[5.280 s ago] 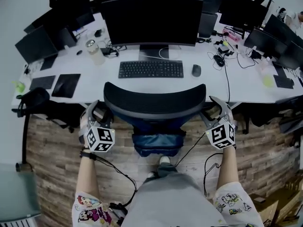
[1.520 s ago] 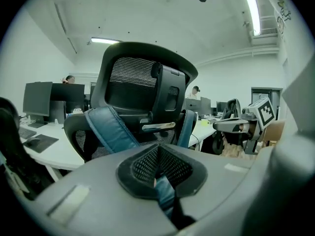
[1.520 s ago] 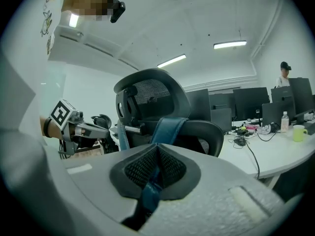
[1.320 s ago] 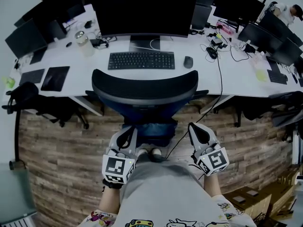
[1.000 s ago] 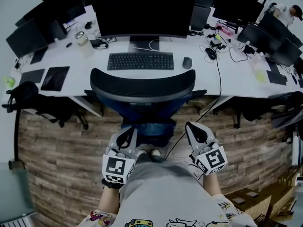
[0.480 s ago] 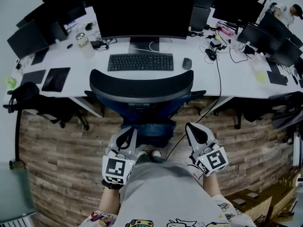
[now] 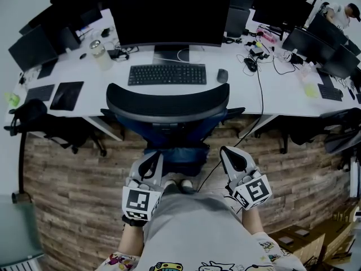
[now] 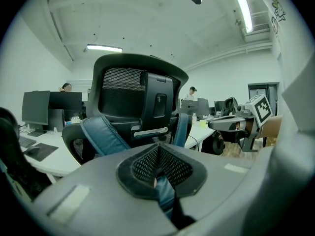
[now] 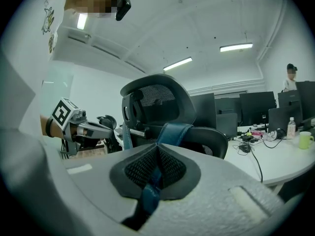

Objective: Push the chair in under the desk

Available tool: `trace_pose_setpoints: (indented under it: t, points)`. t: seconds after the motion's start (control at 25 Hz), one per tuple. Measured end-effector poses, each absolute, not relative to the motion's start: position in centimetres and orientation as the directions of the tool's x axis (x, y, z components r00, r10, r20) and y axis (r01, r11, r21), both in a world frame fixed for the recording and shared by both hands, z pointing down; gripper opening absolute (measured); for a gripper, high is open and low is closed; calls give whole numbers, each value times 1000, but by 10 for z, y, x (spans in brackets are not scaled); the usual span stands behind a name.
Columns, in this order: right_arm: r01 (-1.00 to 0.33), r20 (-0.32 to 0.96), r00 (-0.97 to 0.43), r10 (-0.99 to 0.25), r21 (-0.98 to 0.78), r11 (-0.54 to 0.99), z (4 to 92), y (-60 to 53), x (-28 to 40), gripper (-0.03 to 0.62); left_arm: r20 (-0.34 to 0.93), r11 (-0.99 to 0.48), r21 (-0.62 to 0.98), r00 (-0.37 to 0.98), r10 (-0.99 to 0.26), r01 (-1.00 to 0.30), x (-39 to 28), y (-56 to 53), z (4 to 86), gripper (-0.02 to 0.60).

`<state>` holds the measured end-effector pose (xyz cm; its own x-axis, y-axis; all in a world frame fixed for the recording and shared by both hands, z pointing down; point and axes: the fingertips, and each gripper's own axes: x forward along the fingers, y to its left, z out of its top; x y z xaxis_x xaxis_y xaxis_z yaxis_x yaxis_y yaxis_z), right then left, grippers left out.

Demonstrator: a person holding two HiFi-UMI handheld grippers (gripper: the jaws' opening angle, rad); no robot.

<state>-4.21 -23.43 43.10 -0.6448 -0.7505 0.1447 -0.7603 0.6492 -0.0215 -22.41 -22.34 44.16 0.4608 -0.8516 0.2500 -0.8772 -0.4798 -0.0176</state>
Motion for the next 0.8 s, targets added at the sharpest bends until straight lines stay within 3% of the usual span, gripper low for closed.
trace_pose_setpoints:
  t: [0.8]
  points:
    - [-754,169,-642,-748,34,656,432,-234,-50,2,251,-473,-26,452,-856,-881,-231,-222,444,11]
